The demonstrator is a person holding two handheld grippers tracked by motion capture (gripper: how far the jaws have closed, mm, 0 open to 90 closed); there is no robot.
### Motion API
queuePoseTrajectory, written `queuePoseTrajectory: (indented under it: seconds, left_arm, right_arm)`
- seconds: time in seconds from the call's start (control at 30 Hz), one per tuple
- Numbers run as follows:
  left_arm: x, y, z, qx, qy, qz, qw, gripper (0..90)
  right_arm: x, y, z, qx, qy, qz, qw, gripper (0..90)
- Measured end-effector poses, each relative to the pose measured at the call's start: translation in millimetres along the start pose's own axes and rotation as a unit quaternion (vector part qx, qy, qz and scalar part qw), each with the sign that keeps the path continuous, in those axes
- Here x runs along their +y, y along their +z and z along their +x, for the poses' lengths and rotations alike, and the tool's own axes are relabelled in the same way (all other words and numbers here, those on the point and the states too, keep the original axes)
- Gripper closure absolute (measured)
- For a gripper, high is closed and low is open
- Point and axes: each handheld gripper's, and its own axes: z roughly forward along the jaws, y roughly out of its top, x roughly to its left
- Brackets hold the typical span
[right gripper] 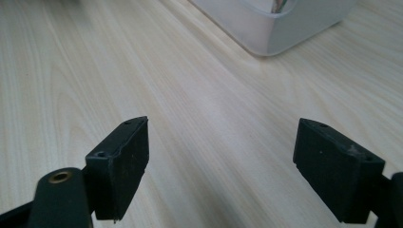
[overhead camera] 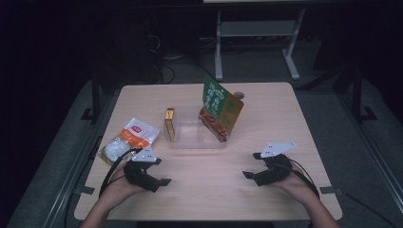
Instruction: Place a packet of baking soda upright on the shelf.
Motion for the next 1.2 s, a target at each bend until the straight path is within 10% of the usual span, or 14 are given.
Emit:
queuePoseTrajectory:
  seconds: [0.53,1.2]
  left_arm:
    - [-11.4,-43.2,55.1,0.091,-0.061,-0.017,0.9939,14.3]
    - [-39.9,-54.4,146.4,0.190,-0.153,-0.004,0.9697,14.4]
  right_arm:
    - [-1.5,5.9,-1.2,0.009,-0.001,0.010,0.9999,17.8]
    - [-3.0,6.4,-3.6,0.011,0.001,0.011,0.9999,17.7]
